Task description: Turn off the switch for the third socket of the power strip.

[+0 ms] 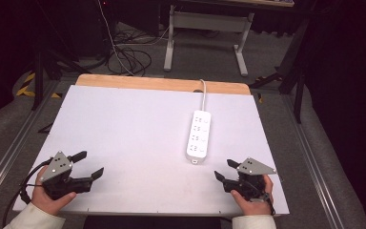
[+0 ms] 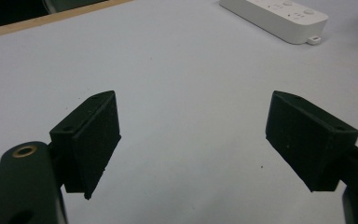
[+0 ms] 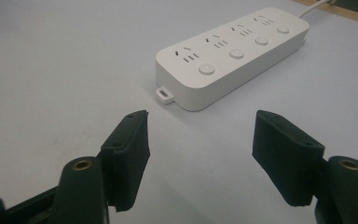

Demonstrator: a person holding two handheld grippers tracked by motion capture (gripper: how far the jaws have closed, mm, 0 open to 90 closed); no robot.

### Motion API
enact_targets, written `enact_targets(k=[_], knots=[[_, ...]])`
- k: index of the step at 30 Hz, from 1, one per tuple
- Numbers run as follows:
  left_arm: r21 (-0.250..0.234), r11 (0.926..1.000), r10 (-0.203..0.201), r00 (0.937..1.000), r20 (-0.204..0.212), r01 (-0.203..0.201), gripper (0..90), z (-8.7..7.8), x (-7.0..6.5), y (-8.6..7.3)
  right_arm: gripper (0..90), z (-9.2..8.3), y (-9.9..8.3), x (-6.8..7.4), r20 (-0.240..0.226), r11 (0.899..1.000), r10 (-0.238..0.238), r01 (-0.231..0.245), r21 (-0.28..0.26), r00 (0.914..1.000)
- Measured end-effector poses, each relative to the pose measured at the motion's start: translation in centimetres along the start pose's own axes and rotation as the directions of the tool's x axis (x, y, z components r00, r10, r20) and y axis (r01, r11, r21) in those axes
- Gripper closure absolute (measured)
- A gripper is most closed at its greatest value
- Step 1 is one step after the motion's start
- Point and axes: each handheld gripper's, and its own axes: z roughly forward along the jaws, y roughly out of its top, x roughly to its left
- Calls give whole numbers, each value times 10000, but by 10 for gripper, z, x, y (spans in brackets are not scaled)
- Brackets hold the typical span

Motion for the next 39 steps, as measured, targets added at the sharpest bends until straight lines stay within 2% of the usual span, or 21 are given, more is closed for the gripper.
enact_targets(k=[13,22,28,32,39], knots=[[42,10000,4,10000,7,-4,181,0,0,0,394,8,27,-9,-467,9978,609,-595,307,9971],[34,10000,-16,10000,47,16,181,0,1,0,383,15,50,-14,-527,9973,594,-570,471,9968],[3,10000,-82,10000,53,82,181,0,1,0,377,19,59,-17,-583,9973,531,-500,546,9969],[26,10000,-5,10000,49,5,181,0,2,0,376,23,66,-21,-660,9966,333,-281,779,9973],[36,10000,-9,10000,78,9,180,0,1,0,368,29,77,-25,-864,9957,367,-291,877,9956]])
